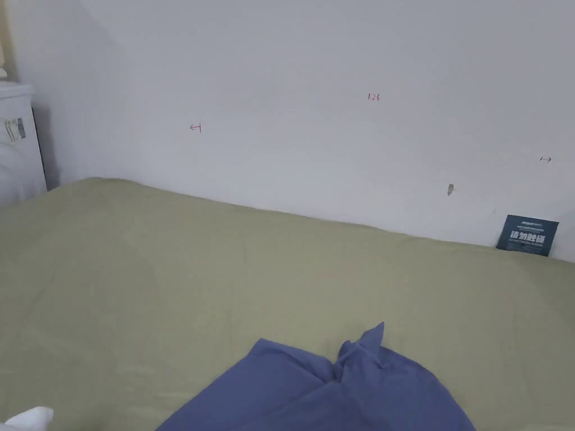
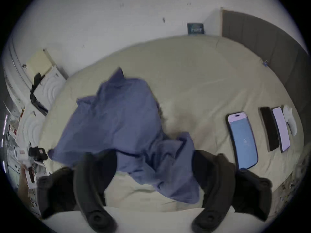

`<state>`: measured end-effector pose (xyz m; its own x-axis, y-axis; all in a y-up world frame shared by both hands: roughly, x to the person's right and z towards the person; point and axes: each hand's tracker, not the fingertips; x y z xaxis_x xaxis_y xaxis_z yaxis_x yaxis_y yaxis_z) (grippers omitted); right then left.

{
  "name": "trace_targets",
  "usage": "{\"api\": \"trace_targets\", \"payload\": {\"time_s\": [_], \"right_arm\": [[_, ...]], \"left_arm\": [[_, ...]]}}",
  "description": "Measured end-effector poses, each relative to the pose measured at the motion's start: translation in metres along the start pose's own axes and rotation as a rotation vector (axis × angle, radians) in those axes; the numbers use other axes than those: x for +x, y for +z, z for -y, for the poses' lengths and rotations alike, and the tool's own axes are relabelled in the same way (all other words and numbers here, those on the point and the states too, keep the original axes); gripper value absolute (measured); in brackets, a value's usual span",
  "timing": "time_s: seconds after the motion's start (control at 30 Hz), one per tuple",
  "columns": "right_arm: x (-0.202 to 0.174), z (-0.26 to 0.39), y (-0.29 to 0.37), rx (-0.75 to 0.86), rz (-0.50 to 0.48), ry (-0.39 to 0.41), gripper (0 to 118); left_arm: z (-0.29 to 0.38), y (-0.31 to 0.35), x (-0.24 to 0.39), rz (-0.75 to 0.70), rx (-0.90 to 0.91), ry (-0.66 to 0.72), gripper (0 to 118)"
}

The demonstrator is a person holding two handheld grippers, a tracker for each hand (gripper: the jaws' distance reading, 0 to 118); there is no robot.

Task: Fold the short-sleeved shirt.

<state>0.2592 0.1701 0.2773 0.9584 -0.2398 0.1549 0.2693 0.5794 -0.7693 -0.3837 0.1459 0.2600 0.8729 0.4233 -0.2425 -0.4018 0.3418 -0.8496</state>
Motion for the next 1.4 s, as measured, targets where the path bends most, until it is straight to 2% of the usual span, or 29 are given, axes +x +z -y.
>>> {"api": "trace_targets", "payload": {"time_s": [0.07,0.13,0.27,0.37,0.4,0.43,0.47,0.5,0.53,0.57,0.6,0.67,0.7,0.77,0.8,0.83,0.87,0.97,1.03,1.13,1.27,1.3,1.33,1.4], "right_arm": [[-0.005,0.002,0.031,0.158,-0.05,0.015,92],[-0.02,0.008,0.06,0.296,-0.047,0.066,92],[-0.053,0.035,0.107,0.645,0.108,0.249,92],[-0.065,0.059,0.124,0.749,0.164,0.288,87],[-0.067,0.064,0.126,0.755,0.153,0.284,81],[-0.069,0.071,0.128,0.753,0.146,0.278,63],[-0.071,0.077,0.129,0.756,0.158,0.266,42],[-0.072,0.082,0.13,0.76,0.174,0.253,11],[-0.073,0.086,0.129,0.772,0.188,0.237,0],[-0.072,0.093,0.129,0.796,0.221,0.208,0],[-0.069,0.095,0.129,0.782,0.193,0.213,0],[-0.069,0.098,0.13,0.762,0.171,0.171,0],[-0.069,0.099,0.13,0.759,0.165,0.169,0],[-0.069,0.098,0.126,0.741,0.152,0.18,0],[-0.073,0.098,0.13,0.737,0.154,0.184,0],[-0.074,0.098,0.13,0.727,0.143,0.185,0],[-0.075,0.097,0.13,0.718,0.123,0.18,0],[-0.083,0.093,0.132,0.7,0.098,0.195,0],[-0.087,0.091,0.129,0.693,0.105,0.228,0],[-0.093,0.088,0.125,0.682,0.106,0.267,0],[-0.093,0.068,0.106,0.63,0.093,0.315,0],[-0.094,0.057,0.096,0.6,0.09,0.347,0],[-0.095,0.044,0.084,0.573,0.095,0.393,0],[-0.098,0.013,0.059,0.528,0.064,0.464,0]], "left_arm": [[0.009,0.026,0.009,0.036,0.19,-0.032,100],[0.02,0.052,0.029,0.015,0.421,-0.128,99],[0.057,0.09,0.071,-0.082,0.808,-0.354,99],[0.08,0.101,0.09,-0.095,0.887,-0.472,90],[0.087,0.103,0.092,-0.07,0.906,-0.485,75],[0.095,0.107,0.094,-0.034,0.937,-0.498,28],[0.1,0.105,0.093,-0.07,0.963,-0.501,0],[0.107,0.105,0.095,-0.137,1.012,-0.504,0],[0.112,0.107,0.094,-0.144,1.039,-0.502,0],[0.114,0.109,0.088,-0.079,1.029,-0.516,0],[0.112,0.106,0.082,-0.049,0.994,-0.515,0],[0.108,0.103,0.074,-0.085,0.956,-0.506,0],[0.104,0.1,0.068,-0.103,0.941,-0.504,5],[0.088,0.091,0.051,-0.11,0.847,-0.444,45],[0.077,0.087,0.042,-0.082,0.775,-0.401,72],[0.063,0.08,0.03,-0.04,0.682,-0.362,89],[0.049,0.067,0.021,-0.031,0.557,-0.324,89],[0.02,0.027,-0.005,-0.038,0.318,-0.252,89],[0.024,0.008,0.01,-0.162,0.223,-0.231,89],[0.016,-0.03,0.005,-0.197,0.142,-0.251,87],[0.026,-0.049,0.013,-0.138,0.14,-0.293,59],[0.03,-0.048,0.016,-0.127,0.166,-0.303,22],[0.034,-0.049,0.02,-0.135,0.187,-0.321,6],[0.036,-0.047,0.03,-0.158,0.184,-0.335,6]]}}
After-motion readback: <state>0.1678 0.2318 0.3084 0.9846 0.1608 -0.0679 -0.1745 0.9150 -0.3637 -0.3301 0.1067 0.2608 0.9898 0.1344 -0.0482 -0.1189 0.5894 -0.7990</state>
